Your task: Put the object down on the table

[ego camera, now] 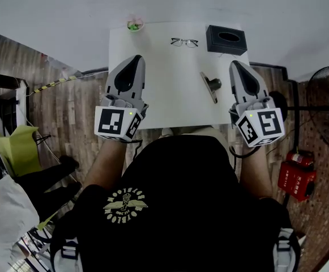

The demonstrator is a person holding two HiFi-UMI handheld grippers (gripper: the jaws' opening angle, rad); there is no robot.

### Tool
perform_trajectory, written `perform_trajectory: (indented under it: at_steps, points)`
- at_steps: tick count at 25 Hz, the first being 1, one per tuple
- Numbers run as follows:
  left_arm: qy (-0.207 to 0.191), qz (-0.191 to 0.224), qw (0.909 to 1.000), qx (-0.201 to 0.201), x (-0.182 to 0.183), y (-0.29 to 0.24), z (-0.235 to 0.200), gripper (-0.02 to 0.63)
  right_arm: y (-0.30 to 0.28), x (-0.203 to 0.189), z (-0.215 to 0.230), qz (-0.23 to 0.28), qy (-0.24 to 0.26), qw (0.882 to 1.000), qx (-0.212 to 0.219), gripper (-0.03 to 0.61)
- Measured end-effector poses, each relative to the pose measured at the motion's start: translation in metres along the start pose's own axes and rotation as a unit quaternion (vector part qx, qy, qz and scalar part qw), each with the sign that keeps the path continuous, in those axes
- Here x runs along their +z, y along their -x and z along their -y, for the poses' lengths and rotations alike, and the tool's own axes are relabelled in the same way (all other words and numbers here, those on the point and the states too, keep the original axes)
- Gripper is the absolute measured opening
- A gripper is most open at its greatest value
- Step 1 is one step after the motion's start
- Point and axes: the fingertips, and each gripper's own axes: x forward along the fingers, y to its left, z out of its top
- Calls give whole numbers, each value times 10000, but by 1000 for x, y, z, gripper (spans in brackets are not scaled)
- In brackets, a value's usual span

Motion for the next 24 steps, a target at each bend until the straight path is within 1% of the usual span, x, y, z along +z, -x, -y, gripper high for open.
perform_trajectory:
  at_steps: [8,11,15,24]
  points:
    - [-13,-57,10000,-15,0,4,7,8,19,38,-6,316,28,9995,46,0]
    - [-22,-44,10000,-21,1,7,11,8,25,46,-7,389,84,9992,70,0]
    - [-22,-47,10000,-43,1,11,15,8,27,46,-9,383,170,9991,55,0]
    - [-29,-81,10000,-42,0,14,13,8,27,43,-11,305,130,9994,78,0]
